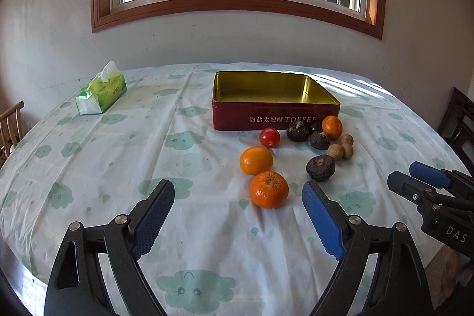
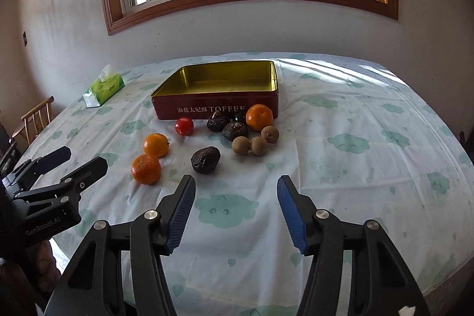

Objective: Organize fruits
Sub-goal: 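Move left tool to the bumpy orange while right tool moves to a dark brown fruit, then close left tool on the bumpy orange while right tool grips the dark brown fruit, lift both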

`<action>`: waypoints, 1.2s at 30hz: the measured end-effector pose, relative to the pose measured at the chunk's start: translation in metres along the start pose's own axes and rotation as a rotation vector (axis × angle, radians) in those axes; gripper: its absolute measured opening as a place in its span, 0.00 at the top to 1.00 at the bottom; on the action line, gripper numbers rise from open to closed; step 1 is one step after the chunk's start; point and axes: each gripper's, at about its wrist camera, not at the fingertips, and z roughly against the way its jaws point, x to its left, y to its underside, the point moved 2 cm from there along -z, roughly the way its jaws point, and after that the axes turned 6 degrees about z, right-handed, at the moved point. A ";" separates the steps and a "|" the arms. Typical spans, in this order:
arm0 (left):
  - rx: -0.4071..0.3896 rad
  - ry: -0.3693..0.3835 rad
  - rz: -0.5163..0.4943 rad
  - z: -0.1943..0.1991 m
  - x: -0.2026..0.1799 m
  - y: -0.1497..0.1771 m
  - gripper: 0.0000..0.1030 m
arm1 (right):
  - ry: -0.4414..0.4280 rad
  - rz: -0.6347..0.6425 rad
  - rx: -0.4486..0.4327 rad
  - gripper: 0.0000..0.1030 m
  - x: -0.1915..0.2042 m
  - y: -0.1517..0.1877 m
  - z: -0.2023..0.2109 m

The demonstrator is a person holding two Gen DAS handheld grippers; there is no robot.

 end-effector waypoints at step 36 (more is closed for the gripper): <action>0.223 0.052 -0.073 -0.095 -0.018 0.003 0.55 | -0.227 0.141 0.216 0.68 0.025 -0.036 -0.123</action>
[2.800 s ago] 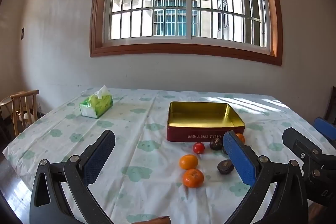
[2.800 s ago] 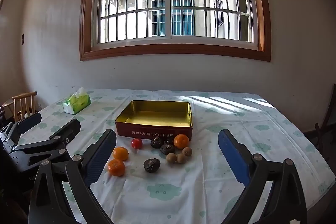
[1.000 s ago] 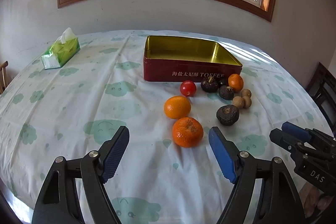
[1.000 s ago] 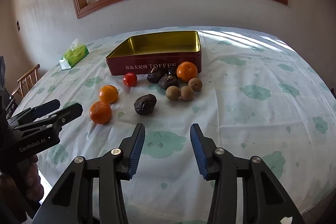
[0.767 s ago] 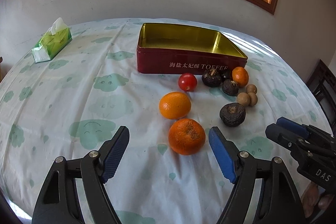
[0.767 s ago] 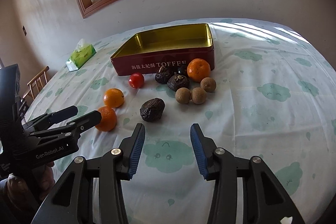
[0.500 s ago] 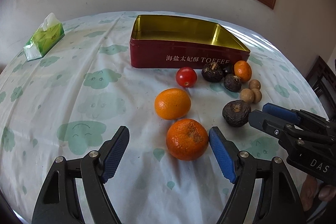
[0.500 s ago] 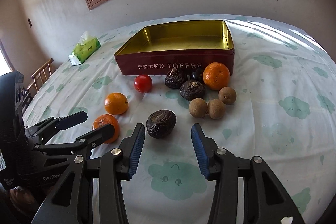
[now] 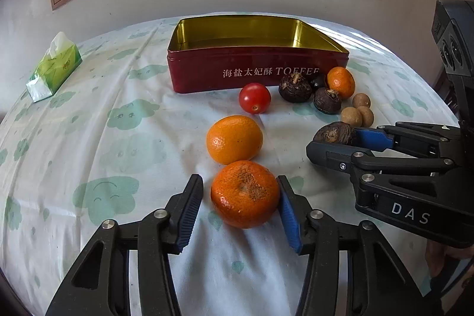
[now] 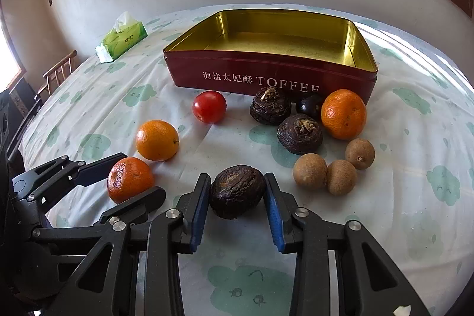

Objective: Organize fruits
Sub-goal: 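Close left tool on the bumpy orange while right tool grips the dark brown fruit, lift both, then carry both fruits over the TOFFEE tin and open both tools to drop them inside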

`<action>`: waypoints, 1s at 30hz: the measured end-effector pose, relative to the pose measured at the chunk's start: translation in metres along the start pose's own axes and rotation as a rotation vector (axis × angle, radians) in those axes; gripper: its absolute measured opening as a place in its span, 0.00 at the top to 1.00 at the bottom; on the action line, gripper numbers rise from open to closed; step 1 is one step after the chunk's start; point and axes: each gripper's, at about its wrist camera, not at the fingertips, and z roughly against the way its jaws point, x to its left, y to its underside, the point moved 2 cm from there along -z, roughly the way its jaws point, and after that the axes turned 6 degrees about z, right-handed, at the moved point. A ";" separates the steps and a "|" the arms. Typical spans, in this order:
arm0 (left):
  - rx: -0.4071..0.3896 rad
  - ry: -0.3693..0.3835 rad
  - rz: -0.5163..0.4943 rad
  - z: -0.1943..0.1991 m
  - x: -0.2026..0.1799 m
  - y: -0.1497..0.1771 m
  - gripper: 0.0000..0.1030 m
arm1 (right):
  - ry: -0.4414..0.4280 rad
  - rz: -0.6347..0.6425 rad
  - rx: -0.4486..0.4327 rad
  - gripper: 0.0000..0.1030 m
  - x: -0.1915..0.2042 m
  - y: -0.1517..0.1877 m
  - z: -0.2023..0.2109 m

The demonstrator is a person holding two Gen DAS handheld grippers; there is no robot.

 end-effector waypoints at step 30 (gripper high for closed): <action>-0.113 -0.073 0.077 0.045 0.004 -0.016 0.59 | 0.070 -0.145 -0.081 0.69 -0.015 0.047 0.054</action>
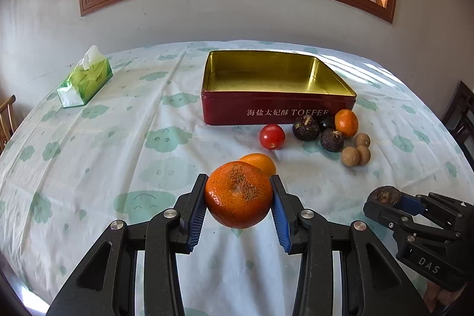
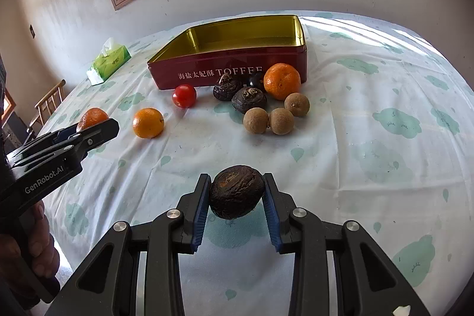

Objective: Organize fruits
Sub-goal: 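Carry both fruits over the TOFFEE tin and open both tools to drop them inside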

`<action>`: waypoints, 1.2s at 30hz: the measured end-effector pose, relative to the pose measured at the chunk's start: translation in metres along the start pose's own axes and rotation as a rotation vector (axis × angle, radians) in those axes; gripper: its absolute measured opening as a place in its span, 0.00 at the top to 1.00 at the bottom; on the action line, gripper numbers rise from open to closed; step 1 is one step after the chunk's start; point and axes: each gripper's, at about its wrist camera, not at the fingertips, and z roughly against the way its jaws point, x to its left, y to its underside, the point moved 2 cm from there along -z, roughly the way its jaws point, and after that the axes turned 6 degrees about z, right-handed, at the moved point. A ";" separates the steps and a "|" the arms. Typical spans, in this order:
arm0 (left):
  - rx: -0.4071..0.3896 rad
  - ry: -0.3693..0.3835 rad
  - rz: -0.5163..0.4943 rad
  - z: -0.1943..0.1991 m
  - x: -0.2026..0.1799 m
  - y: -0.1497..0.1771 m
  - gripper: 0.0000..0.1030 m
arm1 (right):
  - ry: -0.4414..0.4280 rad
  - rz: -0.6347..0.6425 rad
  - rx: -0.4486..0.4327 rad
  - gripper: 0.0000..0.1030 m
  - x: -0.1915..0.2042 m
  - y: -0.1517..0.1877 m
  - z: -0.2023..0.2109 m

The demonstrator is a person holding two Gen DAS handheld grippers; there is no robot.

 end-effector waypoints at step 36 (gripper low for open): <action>0.021 -0.023 -0.010 -0.102 -0.018 -0.144 0.59 | 0.022 0.067 -0.071 0.69 -0.035 -0.162 -0.063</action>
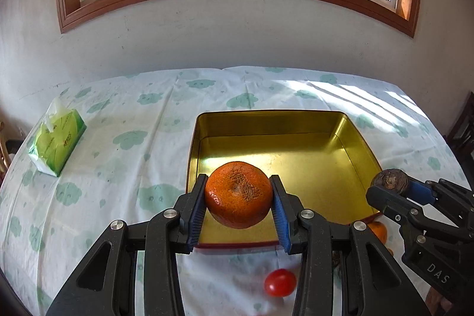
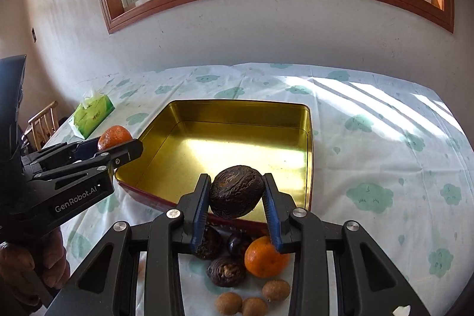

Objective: Organize fruits
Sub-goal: 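Carry both fruits over the TOFFEE tin and open both tools to drop them inside, then withdraw both open tools from the tin toward the remaining fruit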

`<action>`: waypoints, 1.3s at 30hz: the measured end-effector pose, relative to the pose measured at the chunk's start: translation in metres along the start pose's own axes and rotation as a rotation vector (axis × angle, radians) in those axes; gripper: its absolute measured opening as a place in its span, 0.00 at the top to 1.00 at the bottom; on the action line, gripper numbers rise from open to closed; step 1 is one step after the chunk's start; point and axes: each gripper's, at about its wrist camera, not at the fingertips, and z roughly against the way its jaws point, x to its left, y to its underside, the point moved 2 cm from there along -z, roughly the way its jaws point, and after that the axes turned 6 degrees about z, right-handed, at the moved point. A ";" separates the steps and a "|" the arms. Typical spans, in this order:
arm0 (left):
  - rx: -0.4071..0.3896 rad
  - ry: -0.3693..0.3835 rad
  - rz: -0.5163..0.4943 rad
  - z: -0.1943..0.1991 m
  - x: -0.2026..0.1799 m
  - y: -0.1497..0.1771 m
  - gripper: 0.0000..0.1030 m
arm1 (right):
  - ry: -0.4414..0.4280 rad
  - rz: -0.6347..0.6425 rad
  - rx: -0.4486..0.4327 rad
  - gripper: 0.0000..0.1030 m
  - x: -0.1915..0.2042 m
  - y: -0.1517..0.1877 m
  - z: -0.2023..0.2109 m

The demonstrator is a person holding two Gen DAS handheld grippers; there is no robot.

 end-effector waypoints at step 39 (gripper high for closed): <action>-0.147 -0.006 0.064 0.007 0.047 -0.005 0.31 | 0.114 0.004 -0.373 0.00 -0.039 0.030 0.074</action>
